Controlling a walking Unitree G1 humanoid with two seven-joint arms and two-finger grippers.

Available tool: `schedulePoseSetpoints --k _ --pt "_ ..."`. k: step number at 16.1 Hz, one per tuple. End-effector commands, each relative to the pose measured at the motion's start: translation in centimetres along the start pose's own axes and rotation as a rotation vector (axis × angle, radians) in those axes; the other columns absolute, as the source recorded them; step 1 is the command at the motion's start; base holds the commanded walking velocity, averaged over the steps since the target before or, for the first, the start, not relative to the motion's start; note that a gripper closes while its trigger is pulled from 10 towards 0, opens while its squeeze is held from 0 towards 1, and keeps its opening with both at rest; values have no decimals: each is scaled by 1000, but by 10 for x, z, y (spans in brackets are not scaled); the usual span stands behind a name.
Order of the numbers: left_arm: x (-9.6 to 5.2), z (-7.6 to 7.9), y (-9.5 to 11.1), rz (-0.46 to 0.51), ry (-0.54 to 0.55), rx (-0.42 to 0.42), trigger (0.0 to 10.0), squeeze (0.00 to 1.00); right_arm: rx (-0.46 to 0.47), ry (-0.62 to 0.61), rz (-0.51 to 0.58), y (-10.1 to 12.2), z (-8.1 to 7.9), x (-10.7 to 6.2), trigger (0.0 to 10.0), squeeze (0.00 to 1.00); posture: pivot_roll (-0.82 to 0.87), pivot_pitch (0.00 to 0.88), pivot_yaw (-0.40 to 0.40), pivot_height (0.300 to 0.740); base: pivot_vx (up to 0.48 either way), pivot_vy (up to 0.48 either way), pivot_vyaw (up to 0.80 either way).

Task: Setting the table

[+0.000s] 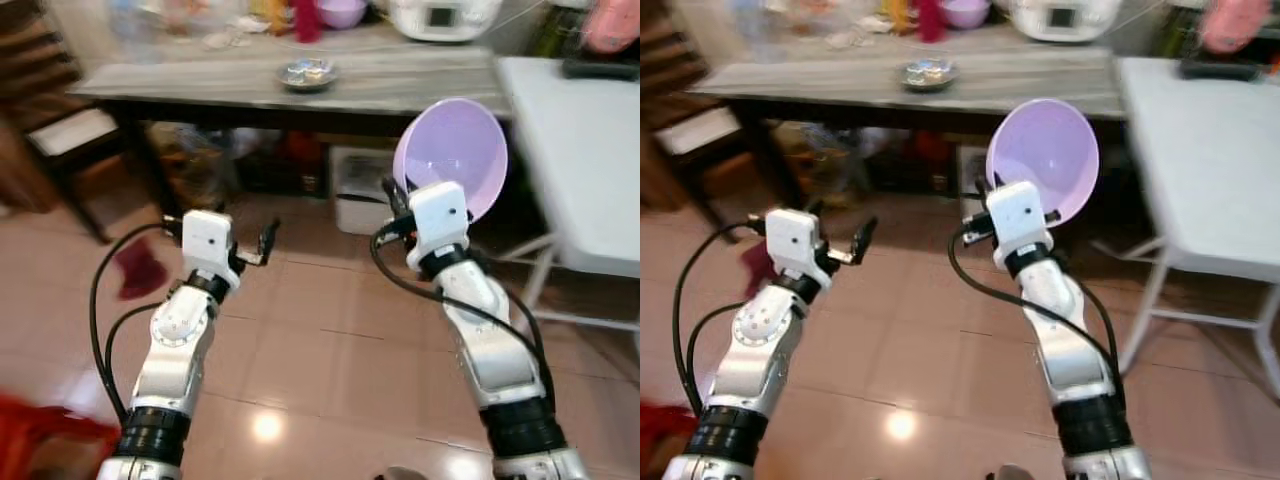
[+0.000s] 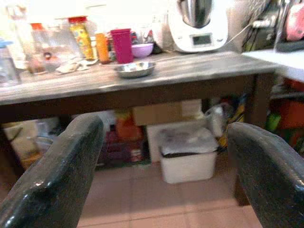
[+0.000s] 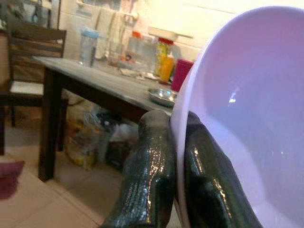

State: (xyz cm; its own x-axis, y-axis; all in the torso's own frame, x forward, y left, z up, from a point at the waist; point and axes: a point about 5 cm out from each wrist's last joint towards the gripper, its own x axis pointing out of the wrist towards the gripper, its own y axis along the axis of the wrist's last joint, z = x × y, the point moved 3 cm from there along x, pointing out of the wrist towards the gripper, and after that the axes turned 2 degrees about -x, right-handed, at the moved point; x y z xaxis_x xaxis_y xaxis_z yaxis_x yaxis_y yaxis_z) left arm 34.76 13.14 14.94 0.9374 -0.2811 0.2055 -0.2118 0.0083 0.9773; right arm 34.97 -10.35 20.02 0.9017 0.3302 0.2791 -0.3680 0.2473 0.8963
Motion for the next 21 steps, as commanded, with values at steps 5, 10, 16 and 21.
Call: schedulePoseSetpoints --k 5,10,16,21 --pt "-1 6 3 17 -23 -64 10000 0 -18 -28 1 0 11 -3 10000 0 -198 98 39 740 64 0 0" --pt "-1 8 3 21 -43 -77 10000 0 -24 -32 6 0 12 -2 10000 0 -194 91 42 740 463 0 0" --pt "-1 10 5 23 -61 -79 10000 0 -17 -29 19 2 9 -1 10000 0 -185 81 50 740 480 0 0" --pt "-1 11 6 23 -75 -82 10000 0 -11 -32 26 3 8 -1 10000 0 -186 80 53 740 480 0 0"
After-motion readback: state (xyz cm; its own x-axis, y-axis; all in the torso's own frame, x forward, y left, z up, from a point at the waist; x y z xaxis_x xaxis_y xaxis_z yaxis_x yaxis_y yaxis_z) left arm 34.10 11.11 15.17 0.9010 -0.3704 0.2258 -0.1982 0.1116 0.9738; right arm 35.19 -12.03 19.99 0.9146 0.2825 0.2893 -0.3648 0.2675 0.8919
